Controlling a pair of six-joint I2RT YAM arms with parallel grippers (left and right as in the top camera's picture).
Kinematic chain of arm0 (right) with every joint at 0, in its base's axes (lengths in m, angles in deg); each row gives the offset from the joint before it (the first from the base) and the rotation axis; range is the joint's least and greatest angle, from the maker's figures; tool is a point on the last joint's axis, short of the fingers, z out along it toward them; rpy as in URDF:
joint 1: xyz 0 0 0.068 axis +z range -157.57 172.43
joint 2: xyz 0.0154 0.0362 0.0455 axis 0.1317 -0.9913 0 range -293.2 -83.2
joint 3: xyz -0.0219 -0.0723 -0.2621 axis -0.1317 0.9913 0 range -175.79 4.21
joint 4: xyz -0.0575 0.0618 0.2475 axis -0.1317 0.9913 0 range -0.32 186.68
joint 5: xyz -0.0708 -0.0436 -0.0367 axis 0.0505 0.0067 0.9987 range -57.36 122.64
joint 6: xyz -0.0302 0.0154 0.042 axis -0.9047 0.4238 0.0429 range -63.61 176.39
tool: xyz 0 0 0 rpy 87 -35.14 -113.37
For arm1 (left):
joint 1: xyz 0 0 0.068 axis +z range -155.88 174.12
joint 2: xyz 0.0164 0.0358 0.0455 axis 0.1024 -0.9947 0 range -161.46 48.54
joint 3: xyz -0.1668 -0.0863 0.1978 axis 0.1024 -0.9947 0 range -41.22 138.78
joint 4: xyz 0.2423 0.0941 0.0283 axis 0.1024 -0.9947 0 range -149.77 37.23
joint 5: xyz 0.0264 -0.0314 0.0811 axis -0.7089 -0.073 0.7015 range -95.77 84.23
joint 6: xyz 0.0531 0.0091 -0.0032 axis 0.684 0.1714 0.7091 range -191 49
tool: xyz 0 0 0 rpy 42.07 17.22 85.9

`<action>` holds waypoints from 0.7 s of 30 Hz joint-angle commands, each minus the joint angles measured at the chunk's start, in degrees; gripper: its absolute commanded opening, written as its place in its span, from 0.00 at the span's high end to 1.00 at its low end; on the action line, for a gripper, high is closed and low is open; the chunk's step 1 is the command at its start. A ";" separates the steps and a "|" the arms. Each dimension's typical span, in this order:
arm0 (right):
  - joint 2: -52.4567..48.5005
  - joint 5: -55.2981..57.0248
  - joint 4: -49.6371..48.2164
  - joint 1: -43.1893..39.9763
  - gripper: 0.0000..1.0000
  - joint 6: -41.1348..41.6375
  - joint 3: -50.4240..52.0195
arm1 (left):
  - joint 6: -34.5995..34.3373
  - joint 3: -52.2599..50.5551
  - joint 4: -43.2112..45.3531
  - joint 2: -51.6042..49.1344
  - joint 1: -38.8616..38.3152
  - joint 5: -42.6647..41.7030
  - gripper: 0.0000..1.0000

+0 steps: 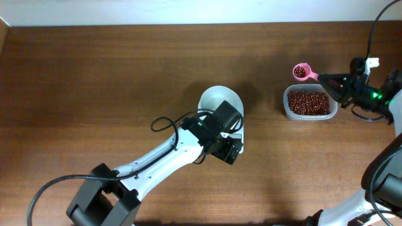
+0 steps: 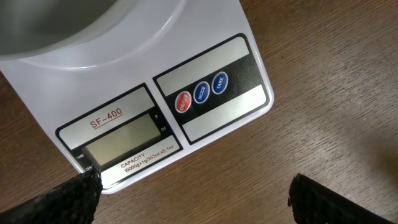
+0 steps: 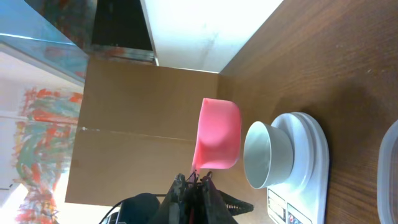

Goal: Scoop and weigh 50g on scale
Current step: 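Lift the filled scoop above the tub with the right gripper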

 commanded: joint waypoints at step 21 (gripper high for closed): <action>-0.50 -1.11 -0.46 0.59 0.96 0.02 0.33 | 0.28 -0.22 0.37 -0.63 -0.22 0.20 0.46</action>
